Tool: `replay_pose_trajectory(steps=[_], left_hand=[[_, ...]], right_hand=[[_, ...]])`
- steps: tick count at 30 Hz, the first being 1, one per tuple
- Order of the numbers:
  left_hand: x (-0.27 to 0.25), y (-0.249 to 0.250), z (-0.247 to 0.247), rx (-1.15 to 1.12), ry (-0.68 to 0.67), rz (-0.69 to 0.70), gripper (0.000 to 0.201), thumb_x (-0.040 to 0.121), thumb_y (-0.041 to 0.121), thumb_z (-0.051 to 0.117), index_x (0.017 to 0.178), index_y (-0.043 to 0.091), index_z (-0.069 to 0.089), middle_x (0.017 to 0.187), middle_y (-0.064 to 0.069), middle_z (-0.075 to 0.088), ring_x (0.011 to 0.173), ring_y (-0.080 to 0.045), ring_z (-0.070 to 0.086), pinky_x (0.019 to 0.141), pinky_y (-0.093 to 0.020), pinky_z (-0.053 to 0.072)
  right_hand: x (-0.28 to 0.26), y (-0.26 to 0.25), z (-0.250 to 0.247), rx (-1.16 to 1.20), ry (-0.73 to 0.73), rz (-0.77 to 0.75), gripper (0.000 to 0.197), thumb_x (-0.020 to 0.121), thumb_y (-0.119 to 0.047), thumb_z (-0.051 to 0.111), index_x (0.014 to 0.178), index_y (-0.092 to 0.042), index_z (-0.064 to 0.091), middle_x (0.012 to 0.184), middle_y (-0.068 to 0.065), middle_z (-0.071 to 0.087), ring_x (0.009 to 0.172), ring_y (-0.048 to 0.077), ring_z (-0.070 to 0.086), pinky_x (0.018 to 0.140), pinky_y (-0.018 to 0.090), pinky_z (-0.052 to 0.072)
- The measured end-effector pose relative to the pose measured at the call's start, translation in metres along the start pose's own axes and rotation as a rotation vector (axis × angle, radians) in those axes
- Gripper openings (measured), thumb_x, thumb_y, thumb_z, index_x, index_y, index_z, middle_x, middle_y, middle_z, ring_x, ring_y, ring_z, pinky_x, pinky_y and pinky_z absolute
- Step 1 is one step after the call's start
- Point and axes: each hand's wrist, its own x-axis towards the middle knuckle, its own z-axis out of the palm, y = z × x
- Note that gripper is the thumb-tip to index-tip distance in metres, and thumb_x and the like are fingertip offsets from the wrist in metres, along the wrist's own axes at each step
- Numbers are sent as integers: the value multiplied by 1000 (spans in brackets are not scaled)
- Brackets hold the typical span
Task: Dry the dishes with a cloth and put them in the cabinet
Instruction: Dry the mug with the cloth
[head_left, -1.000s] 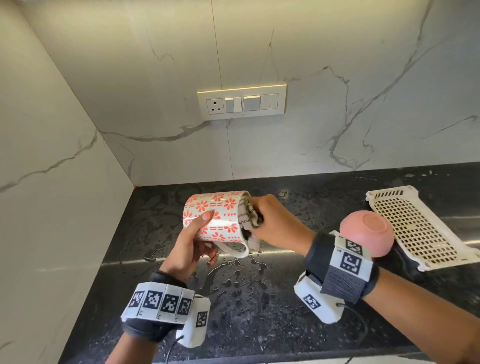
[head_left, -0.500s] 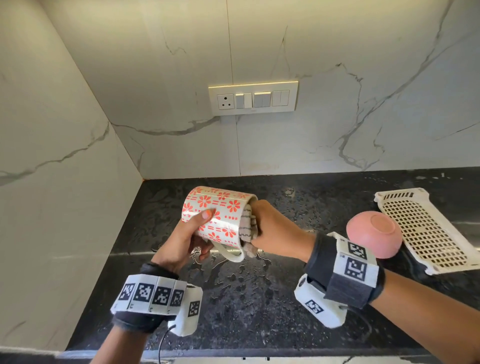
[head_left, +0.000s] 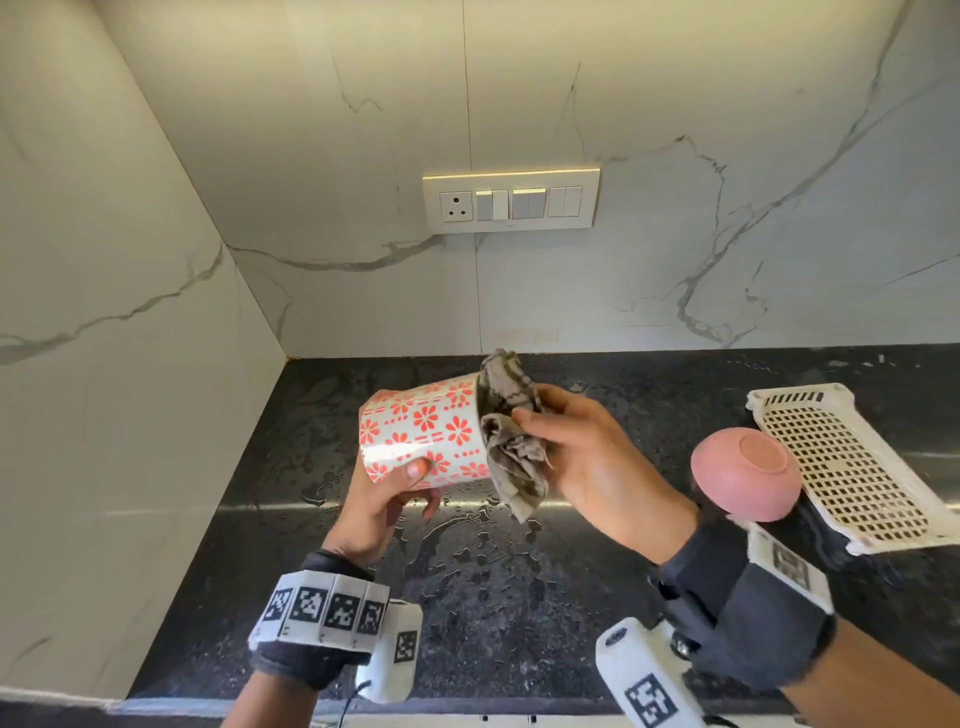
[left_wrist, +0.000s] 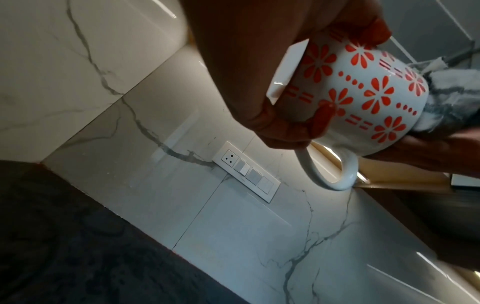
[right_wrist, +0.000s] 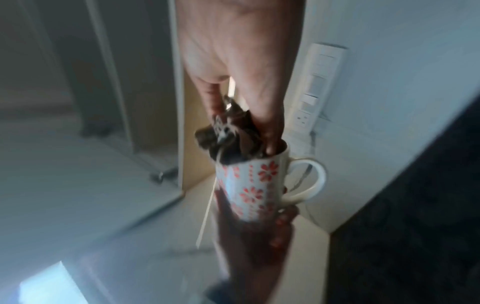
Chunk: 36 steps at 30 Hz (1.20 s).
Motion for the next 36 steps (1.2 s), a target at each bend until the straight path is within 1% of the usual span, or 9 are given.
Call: replay_pose_trajectory(steps=[4,9,13,17,22,25,28,32,36], left_hand=[[0,-1,0,-35,11,6,117,41,52,87,125,-6,30,85,-8,64,56,-15,58,37,-21,39],[-3,2,-7,15,-93,6,129,43,45,89,134,-11,18,99,-20,54,67,-17,63,40,-25,45],[3,18,-4,230,-226,90,98,52,42,85,125,20,23,117,0,49,106,-8,57,78,-21,52],[3,22,-4,285,-282,129,97,53,54,82,122,21,22,118,-5,44,114,-7,52,94,-21,43],[0,12,-4,192,-123,-55,124,33,62,84,130,10,29,107,-3,63,94,-12,66,66,-24,53],[2,8,2,127,-57,-118,89,42,56,80,108,5,50,76,-4,68,56,-21,60,37,-21,40],[2,15,7,7,-31,-265,55,55,53,62,80,3,56,53,-7,58,35,-16,44,32,-13,27],[6,24,3,15,-91,-516,47,70,53,58,73,6,57,54,-9,54,34,-15,39,33,-12,24],[8,21,6,65,-67,-450,43,66,47,64,82,7,61,60,-6,63,45,-18,53,37,-20,41]], right_hand=[[-4,13,-6,-665,160,-417,23,81,-11,66,104,-11,68,94,1,73,86,16,69,69,32,57],[1,4,-10,-1110,28,-331,16,89,-7,58,88,-1,73,88,1,73,76,15,69,59,32,53],[5,13,-4,-1111,-11,-174,21,92,0,50,104,1,67,82,-4,70,58,0,64,51,20,49],[12,21,-5,-593,-61,72,21,92,0,46,97,-5,66,67,-3,68,50,8,55,44,24,37],[16,15,-1,6,-230,200,42,65,-19,63,105,-8,64,88,5,71,72,18,67,50,22,51],[18,28,7,-279,-207,84,43,72,-11,54,115,-15,53,106,-3,70,99,10,66,81,19,52],[16,32,8,-648,-190,-22,51,75,-1,62,120,-21,48,119,-4,61,106,6,61,92,18,48],[13,32,0,-1052,-166,-117,56,80,-1,65,132,-9,45,130,2,56,113,5,53,92,19,47],[17,31,-5,-908,-106,26,53,76,-5,72,125,-7,52,122,3,63,111,15,60,95,30,50]])
